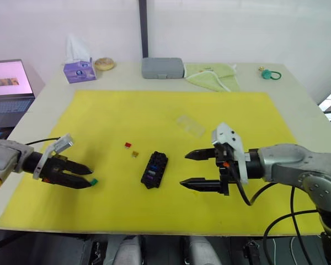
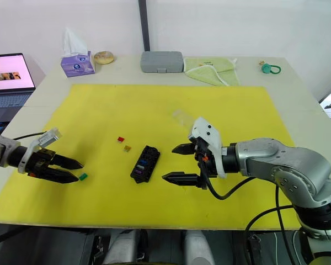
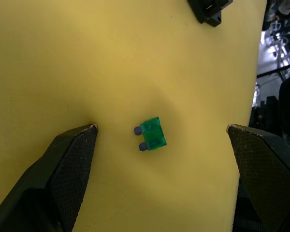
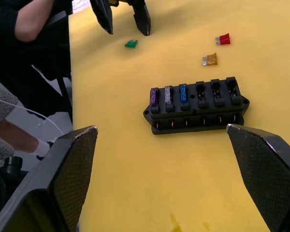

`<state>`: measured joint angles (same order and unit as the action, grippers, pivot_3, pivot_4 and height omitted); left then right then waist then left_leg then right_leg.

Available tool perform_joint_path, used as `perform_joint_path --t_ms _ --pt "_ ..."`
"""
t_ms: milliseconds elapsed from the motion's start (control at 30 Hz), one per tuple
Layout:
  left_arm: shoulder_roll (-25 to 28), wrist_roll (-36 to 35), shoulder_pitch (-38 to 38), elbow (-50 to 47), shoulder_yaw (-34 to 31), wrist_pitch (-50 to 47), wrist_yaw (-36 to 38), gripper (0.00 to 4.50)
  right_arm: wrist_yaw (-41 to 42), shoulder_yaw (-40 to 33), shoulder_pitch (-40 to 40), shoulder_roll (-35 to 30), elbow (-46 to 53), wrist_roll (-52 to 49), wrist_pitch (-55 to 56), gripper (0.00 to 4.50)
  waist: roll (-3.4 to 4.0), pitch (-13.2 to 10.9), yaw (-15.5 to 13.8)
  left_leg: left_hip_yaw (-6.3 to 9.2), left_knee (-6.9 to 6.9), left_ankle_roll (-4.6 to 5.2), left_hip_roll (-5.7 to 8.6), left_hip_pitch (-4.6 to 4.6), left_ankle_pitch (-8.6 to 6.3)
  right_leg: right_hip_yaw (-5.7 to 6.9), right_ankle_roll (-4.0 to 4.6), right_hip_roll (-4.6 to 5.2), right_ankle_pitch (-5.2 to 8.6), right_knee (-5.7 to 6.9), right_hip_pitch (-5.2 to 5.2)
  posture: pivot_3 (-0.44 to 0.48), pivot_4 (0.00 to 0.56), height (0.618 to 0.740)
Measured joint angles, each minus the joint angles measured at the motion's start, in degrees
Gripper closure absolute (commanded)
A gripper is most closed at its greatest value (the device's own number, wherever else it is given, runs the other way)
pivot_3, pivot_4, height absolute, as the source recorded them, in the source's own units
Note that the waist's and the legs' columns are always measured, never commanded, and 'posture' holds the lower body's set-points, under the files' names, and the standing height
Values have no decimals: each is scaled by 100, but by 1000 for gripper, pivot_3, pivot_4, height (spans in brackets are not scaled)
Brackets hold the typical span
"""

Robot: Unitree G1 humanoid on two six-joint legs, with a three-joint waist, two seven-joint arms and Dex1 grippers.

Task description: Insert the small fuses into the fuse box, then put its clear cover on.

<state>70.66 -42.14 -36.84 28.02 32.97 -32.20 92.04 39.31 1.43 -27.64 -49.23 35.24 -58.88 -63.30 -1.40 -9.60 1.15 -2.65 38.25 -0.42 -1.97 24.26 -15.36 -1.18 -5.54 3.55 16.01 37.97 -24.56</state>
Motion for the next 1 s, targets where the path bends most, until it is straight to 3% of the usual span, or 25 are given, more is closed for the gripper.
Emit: perform_joint_path --t_ms 67,167,367,400,433,1000 --pt "48 -122 131 -96 -14 -37 -9 26 -24 2 0 40 0 3 0 0 0 0 2 0 0 0 0 0 0 -1 -1 0 0 0 0 0 150 737" --pt "86 -247 293 -235 -61 -160 -27 777 -67 4 -1 72 -1 12 0 0 1 0 -4 -2 0 0 0 0 0 -2 -1 1 1 0 0 0 150 737" --pt "-224 -315 577 -187 -229 -566 -27 3837 -131 5 -15 108 -22 74 1 0 1 0 -35 -4 2 0 3 0 0 -3 -1 1 1 1 0 0 150 737" --pt "-283 -298 598 -157 -244 -608 -26 4293 -141 5 -15 114 -32 91 1 0 0 1 -37 -3 3 0 3 1 0 -2 -1 1 1 1 0 0 150 737" --pt "-332 -283 642 -154 -272 -631 -16 4478 -153 5 -15 123 -39 124 1 0 0 1 -37 -4 3 0 3 1 0 -3 -1 1 1 0 0 0 150 737" --pt "-719 232 1191 -218 -1463 -865 32 4478 -171 11 10 150 -102 350 8 0 0 1 -26 0 3 0 1 -3 0 -2 -1 -1 1 8 1 0 150 737"
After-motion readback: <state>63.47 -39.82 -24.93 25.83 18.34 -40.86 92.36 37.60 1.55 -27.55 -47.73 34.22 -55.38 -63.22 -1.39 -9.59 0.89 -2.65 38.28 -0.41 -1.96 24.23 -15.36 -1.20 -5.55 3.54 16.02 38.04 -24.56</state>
